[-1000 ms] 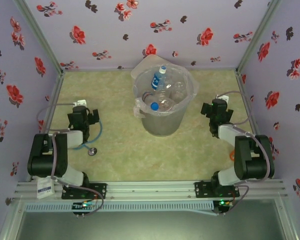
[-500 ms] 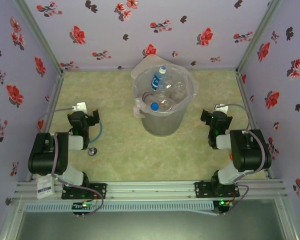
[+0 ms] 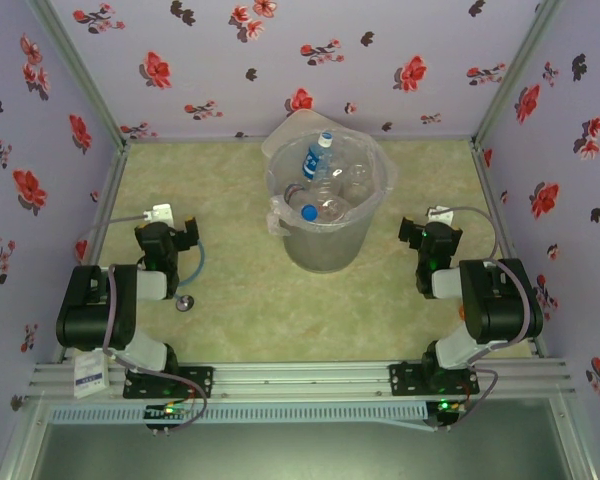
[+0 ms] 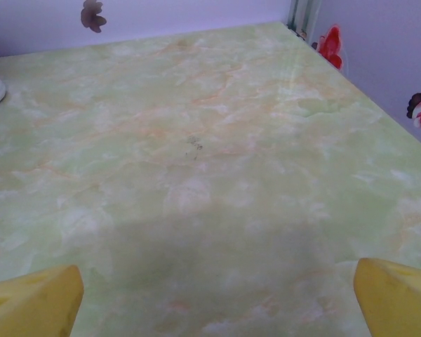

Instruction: Put the plastic bottles in the bin

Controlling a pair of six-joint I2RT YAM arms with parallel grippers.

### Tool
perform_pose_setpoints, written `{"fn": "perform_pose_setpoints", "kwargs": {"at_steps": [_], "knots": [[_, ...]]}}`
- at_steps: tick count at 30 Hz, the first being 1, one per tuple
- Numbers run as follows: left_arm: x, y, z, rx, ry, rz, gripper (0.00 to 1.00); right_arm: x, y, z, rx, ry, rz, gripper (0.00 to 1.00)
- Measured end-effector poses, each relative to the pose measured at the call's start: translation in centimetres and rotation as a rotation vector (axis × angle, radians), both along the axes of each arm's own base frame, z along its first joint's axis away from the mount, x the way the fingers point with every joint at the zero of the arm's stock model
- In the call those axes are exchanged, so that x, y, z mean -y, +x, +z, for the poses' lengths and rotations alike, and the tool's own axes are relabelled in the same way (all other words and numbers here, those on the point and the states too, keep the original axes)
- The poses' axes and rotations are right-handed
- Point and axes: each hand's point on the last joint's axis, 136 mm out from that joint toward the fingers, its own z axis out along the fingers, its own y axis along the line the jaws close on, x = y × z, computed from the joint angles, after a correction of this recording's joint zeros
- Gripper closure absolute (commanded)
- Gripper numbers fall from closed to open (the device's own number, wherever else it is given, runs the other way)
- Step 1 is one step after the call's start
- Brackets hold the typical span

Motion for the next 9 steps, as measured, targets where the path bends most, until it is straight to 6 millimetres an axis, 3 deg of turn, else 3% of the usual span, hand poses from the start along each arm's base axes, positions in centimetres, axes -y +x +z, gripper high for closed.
{"fn": "perform_pose_setpoints", "kwargs": {"at_steps": [9], "knots": [[0.00, 0.00, 0.00, 0.000, 0.000, 0.000, 0.01, 0.10, 0.04, -0.07, -0.001, 0.013, 0.012, 0.01]]}}
